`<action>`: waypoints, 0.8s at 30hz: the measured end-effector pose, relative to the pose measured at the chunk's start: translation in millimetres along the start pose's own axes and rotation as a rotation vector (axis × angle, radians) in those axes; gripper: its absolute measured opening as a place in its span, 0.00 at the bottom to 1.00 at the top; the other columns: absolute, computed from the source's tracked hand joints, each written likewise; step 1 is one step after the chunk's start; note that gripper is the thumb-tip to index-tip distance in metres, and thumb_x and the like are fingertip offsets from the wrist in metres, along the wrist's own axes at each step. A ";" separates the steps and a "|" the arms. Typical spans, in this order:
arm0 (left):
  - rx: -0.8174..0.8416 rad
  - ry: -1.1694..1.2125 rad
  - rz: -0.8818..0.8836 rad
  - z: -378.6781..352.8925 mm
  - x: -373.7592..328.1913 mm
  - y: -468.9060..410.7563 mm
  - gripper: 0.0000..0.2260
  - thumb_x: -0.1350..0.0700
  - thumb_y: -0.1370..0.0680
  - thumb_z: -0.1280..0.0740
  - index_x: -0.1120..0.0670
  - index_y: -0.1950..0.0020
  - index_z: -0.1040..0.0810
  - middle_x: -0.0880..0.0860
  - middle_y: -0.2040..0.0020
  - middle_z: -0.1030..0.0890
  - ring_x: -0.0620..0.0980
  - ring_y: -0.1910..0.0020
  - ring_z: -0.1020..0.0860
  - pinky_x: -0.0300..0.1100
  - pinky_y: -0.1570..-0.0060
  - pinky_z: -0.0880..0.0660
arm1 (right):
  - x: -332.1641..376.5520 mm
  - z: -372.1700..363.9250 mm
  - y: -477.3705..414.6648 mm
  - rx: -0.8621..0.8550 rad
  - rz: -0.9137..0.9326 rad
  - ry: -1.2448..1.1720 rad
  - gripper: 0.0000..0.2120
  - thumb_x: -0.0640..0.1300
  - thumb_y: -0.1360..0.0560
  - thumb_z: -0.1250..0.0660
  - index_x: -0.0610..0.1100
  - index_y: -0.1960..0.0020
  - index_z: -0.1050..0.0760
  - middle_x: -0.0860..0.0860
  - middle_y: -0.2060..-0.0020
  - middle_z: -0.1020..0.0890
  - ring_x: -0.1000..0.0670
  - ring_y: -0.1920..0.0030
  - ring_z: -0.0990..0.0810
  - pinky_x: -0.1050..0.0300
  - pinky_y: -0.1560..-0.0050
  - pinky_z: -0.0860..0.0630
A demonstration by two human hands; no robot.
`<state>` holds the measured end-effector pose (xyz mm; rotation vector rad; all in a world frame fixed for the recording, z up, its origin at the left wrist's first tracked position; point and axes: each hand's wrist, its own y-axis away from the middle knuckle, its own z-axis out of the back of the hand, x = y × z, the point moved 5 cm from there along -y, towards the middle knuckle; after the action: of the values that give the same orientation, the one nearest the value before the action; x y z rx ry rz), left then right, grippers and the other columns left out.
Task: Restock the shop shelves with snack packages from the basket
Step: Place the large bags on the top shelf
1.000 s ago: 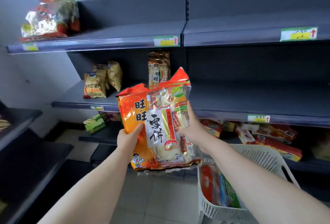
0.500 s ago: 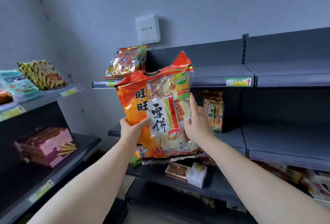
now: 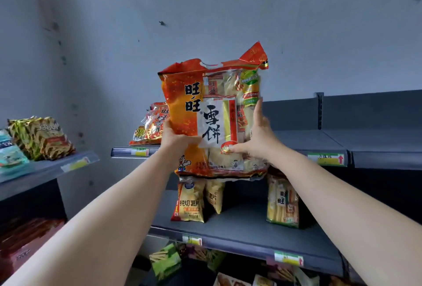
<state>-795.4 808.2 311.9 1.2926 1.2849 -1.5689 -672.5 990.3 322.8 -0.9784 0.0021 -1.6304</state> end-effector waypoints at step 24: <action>-0.133 -0.193 -0.035 -77.2 71.4 -308.0 0.44 0.65 0.32 0.26 0.41 0.24 0.44 0.53 0.34 0.27 0.60 0.38 0.26 0.60 0.41 0.24 | -112.5 -89.5 -252.1 -0.101 -0.139 0.089 0.56 0.48 0.25 0.29 0.54 0.25 0.76 0.47 0.21 0.55 0.38 0.25 0.43 0.44 0.29 0.36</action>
<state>-1082.0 962.4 318.2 1.0148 1.2722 -1.5629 -932.1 1120.0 322.1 -1.0001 0.0795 -1.8158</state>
